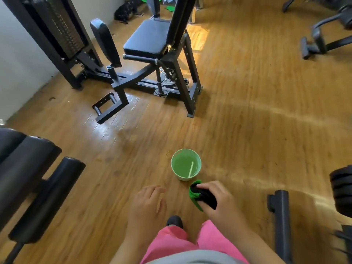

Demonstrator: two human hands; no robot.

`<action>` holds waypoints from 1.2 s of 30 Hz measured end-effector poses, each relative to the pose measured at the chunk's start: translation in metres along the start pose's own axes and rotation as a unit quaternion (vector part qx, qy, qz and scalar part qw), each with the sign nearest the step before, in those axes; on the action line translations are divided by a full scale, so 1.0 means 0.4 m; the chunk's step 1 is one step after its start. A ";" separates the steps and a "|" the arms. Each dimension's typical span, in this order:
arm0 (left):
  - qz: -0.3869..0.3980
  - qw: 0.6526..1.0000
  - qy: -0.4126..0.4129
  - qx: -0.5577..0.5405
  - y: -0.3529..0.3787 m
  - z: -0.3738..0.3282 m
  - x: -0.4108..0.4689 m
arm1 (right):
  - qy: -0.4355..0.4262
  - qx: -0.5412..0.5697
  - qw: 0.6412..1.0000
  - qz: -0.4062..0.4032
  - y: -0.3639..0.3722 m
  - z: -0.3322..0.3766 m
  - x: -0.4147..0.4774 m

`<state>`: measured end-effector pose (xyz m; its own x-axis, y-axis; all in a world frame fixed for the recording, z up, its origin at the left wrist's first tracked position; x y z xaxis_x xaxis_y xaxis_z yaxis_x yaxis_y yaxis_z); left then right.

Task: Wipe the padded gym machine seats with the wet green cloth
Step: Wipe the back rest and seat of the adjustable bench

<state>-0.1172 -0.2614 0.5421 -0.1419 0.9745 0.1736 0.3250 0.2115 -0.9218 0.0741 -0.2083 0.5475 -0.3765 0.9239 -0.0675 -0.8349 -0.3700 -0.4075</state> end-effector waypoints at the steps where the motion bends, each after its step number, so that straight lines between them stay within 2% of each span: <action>1: 0.009 1.000 0.002 -0.005 0.009 0.001 0.017 | 0.002 -0.001 1.000 0.008 -0.001 -0.005 0.013; 8: 0.042 0.999 0.025 0.005 0.077 -0.043 0.191 | 0.008 -0.019 1.000 -0.017 -0.121 -0.053 0.173; 12: 0.047 0.998 0.050 0.010 0.146 -0.138 0.303 | 0.005 0.003 1.000 0.007 -0.226 -0.112 0.257; 18: 0.066 0.998 0.010 -0.016 0.290 -0.390 0.490 | -0.010 -0.001 1.000 0.023 -0.511 -0.202 0.420; 22: 0.072 0.996 0.035 -0.023 0.330 -0.546 0.634 | 0.015 -0.019 0.999 0.025 -0.692 -0.280 0.496; 26: 0.042 0.999 0.000 -0.025 0.345 -0.578 0.770 | 0.067 -0.030 0.997 0.010 -0.847 -0.367 0.567; 29: 0.039 0.999 0.031 -0.012 0.372 -0.637 0.862 | 0.093 -0.016 0.995 -0.023 -0.924 -0.414 0.628; 32: 0.033 0.998 0.057 0.003 0.410 -0.668 0.960 | 0.108 0.004 0.993 -0.037 -0.948 -0.444 0.713; 36: 0.021 1.000 0.023 0.003 0.460 -0.626 1.148 | 0.094 0.008 0.995 -0.020 -0.944 -0.436 0.872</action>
<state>0.1117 0.2437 0.5390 -0.0851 0.9850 0.1500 0.3238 0.1698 -0.9308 0.3280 0.2705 0.5189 -0.2619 0.9395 -0.2207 -0.8550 -0.3320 -0.3985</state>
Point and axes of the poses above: each hand's wrist, its own x-axis towards the middle knuckle, its own y-axis out of the palm, z = x × y, the point moved 10 cm from there along x, towards the middle knuckle, and after that the axes turned 10 degrees about x, right-handed, at the moved point
